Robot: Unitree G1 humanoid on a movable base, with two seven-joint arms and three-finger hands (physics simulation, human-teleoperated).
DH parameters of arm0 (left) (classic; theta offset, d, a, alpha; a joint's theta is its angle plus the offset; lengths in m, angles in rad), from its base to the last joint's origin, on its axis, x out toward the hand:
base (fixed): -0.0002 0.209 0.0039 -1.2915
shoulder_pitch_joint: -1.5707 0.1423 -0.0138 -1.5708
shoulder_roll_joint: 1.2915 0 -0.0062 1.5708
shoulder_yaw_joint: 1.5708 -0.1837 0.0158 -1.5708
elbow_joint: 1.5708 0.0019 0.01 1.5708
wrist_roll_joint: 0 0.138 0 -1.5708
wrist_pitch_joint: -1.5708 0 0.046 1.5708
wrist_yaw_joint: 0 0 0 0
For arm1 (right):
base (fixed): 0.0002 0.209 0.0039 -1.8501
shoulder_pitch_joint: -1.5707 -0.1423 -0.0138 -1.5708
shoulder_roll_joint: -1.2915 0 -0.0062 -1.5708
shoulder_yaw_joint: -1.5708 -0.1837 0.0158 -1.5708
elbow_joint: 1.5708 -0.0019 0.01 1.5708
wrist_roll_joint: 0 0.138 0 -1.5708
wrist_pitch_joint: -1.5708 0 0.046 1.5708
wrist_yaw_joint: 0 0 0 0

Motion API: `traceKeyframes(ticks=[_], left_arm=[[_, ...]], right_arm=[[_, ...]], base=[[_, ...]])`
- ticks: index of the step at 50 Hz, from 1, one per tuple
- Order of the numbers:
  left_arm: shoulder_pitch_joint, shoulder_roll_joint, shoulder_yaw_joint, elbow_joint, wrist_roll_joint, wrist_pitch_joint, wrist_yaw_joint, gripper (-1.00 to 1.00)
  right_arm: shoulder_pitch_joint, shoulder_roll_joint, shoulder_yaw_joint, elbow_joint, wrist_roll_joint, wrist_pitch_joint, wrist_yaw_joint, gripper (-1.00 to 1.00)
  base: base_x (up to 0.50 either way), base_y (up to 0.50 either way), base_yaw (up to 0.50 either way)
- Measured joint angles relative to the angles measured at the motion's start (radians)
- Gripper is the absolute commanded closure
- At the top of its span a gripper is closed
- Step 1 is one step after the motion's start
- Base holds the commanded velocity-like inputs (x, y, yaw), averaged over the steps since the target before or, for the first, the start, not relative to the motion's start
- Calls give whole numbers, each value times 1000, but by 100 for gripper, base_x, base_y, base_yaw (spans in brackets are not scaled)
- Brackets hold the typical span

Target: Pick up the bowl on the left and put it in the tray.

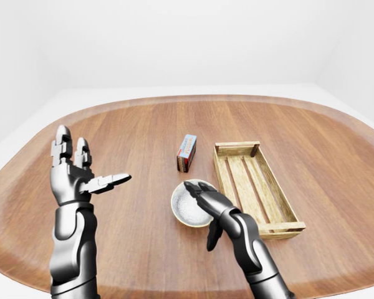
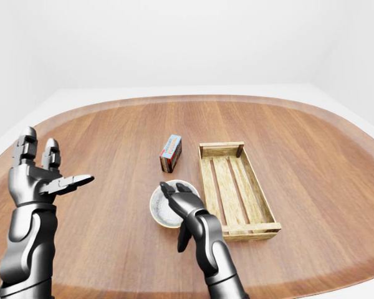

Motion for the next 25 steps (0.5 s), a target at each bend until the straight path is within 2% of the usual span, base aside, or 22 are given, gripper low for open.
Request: traceKeyframes(ticks=[25], left_arm=[[-2, 3, 5, -3, -6, 0, 2, -100]], right_arm=[[-54, 15, -5, 123, 4, 0, -32, -100]], base=[[0, 0, 0]])
